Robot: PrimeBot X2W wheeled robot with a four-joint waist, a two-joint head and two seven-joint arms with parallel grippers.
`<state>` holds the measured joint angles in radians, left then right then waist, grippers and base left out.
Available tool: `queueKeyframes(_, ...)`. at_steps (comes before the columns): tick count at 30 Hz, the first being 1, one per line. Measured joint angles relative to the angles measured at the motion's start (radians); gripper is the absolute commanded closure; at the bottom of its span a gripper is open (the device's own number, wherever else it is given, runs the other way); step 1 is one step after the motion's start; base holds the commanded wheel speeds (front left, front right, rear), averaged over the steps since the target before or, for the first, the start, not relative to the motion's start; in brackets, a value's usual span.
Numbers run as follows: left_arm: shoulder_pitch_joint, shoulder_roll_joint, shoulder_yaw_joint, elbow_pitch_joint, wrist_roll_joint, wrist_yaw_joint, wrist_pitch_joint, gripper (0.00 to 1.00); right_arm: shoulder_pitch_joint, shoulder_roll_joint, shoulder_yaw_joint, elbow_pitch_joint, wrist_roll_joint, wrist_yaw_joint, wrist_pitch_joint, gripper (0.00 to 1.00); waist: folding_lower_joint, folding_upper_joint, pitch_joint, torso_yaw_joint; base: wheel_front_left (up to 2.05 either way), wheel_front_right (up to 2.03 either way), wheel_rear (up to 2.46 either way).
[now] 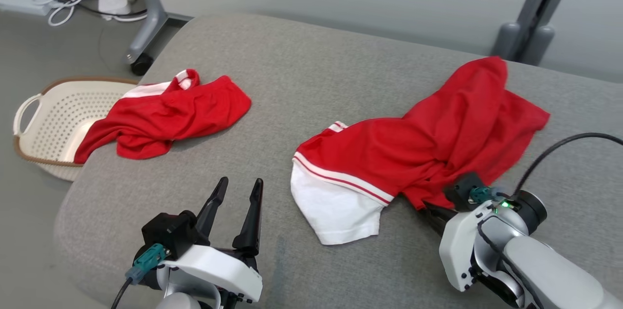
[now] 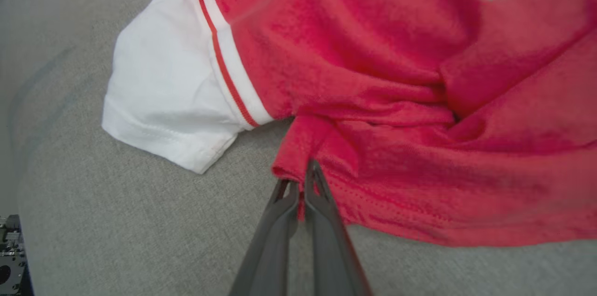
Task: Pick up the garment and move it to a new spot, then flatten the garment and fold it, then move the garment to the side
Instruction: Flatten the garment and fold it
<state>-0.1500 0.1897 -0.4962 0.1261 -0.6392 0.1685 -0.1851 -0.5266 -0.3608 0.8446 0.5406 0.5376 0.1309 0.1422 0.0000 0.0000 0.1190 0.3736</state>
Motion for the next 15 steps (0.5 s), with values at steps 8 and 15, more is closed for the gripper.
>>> queueKeyframes(8, 0.028, 0.026, 0.005, -0.012, -0.005, 0.018, 0.018, 0.0, 0.134, -0.067, -0.088, -0.208, 0.009, 0.0, 0.03, 1.0, 0.0, 0.0, -0.05, -0.094, 0.0, 0.0, 0.0)
queueKeyframes(15, 0.044, 0.053, 0.025, -0.033, -0.009, 0.039, 0.028, 0.0, 0.302, -0.178, -0.221, -0.429, 0.043, 0.0, 0.137, 1.0, -0.0001, 0.0, -0.075, -0.195, 0.0, 0.0, 0.0)
